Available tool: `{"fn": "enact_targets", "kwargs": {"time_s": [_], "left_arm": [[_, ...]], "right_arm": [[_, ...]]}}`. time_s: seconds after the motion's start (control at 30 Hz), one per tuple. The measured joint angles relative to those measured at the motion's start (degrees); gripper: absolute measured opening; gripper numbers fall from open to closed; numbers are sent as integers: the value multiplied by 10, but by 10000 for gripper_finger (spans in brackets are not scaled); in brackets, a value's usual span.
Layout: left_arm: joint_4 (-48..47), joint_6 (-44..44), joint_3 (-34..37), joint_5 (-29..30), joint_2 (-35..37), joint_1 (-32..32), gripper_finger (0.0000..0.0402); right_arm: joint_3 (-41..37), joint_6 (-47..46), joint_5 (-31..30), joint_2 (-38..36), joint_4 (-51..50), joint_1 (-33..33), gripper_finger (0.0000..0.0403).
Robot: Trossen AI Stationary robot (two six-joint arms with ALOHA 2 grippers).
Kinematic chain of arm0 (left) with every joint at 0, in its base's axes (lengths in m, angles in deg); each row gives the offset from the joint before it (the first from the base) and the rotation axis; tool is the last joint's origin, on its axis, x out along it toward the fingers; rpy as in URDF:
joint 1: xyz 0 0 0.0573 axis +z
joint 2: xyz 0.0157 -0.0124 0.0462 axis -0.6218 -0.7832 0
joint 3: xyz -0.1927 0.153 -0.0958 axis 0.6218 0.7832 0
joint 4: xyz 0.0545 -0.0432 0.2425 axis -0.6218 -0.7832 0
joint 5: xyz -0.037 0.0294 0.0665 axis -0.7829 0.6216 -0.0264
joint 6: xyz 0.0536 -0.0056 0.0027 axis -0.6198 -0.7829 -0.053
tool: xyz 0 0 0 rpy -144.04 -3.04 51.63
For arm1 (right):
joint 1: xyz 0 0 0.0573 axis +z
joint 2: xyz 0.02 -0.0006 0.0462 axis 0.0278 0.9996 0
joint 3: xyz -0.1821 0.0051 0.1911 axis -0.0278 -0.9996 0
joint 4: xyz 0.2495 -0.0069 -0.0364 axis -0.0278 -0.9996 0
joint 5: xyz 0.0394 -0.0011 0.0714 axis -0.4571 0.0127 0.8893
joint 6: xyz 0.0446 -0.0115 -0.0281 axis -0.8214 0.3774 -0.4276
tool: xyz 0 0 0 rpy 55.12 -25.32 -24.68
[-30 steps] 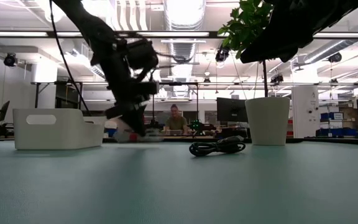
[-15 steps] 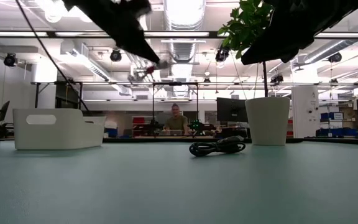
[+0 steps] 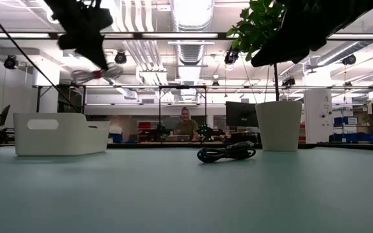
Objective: Pick and place USB-C Cables
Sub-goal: Put the white charger cable into the white bin
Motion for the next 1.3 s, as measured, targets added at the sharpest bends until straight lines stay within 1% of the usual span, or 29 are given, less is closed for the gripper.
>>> {"fn": "enact_targets", "kwargs": {"time_s": [0.13,0.2,0.33,0.47,0.6,0.7,0.83,0.93,1.03,1.3], "left_arm": [[-80,76,0,0,-15,24,0],[-111,89,0,-1,-32,34,0],[-148,90,-13,-3,-72,49,0],[-200,87,-54,-17,-125,61,0],[-244,51,-93,-16,-175,65,0],[-247,29,-104,-18,-197,69,0],[-248,23,-109,-18,-213,75,0],[-249,24,-108,-27,-218,84,0],[-248,24,-108,-49,-222,96,0],[-243,58,-106,-54,-234,115,0]], "right_arm": [[10,30,0,-2,1,0,66],[17,53,1,-5,0,0,66],[31,112,5,-21,1,-2,66],[33,155,22,-52,0,-8,66],[27,183,33,-87,0,-16,66],[19,200,34,-109,2,-19,66],[2,216,34,-132,11,-19,66],[-8,220,34,-142,18,-20,66],[-16,223,34,-150,27,-20,66],[-29,213,34,-163,24,-20,66]]}}
